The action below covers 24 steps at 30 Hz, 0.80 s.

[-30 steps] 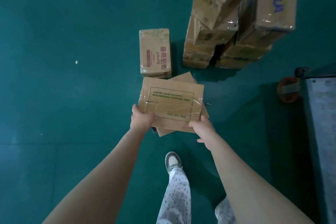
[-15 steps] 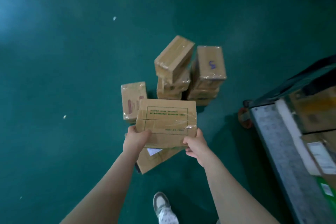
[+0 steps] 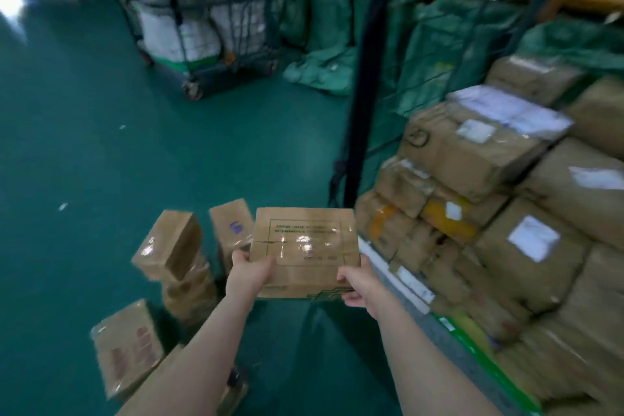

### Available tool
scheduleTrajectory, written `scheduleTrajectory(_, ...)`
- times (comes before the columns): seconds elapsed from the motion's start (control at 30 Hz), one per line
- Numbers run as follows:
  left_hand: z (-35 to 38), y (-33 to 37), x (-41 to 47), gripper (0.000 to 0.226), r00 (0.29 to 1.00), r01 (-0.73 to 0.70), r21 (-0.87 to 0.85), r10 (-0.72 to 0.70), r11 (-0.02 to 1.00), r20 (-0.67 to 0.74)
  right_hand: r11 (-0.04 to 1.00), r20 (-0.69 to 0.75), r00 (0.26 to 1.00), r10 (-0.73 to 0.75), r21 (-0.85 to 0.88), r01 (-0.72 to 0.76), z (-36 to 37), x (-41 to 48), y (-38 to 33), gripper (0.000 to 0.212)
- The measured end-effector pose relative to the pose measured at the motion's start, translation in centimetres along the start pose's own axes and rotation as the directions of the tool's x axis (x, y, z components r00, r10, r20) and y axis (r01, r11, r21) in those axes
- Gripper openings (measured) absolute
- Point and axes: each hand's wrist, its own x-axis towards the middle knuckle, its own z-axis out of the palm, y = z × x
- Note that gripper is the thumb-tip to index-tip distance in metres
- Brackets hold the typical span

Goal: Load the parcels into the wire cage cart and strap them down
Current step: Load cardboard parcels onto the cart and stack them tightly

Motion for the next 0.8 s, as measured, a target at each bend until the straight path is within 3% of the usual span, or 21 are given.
scheduleTrajectory(0.17, 8.8, 7.1, -3.8, 0.039, 0.984, -0.134, 0.082, 0.123, 0.988, 0.126, 0.995, -0.158, 0.987, -0.033, 0.083, 0.046, -11.2, -2.3, -1.4, 0.044)
scheduleTrajectory(0.23, 12.5, 9.8, -5.4, 0.050, 0.966, -0.190, 0.067, 0.174, 0.980, 0.192, 0.990, -0.203, 0.978, -0.052, 0.121, 0.078, -15.6, -3.3, -1.9, 0.037)
scheduleTrajectory(0.33, 17.8, 13.4, -7.9, 0.045, 0.930, -0.269, 0.056, 0.245, 0.961, 0.275, 0.980, -0.271, 0.960, -0.072, 0.162, 0.119, -22.0, -4.3, -2.5, 0.030)
scheduleTrajectory(0.47, 24.8, 17.2, -10.6, 0.039, 0.883, -0.348, 0.035, 0.315, 0.937, 0.349, 0.967, -0.363, 0.930, -0.052, 0.215, 0.138, -29.6, -4.7, -2.7, 0.047)
scheduleTrajectory(0.67, 32.1, 20.2, -11.8, 0.056, 0.838, -0.372, 0.075, 0.300, 0.925, 0.455, 0.945, -0.421, 0.907, 0.021, 0.303, 0.119, -36.5, -4.4, -2.2, 0.055)
scheduleTrajectory(0.8, 36.7, 22.1, -11.1, 0.047, 0.827, -0.390, 0.176, 0.259, 0.904, 0.500, 0.929, -0.486, 0.871, 0.079, 0.352, 0.112, -39.5, -2.5, -1.9, 0.056)
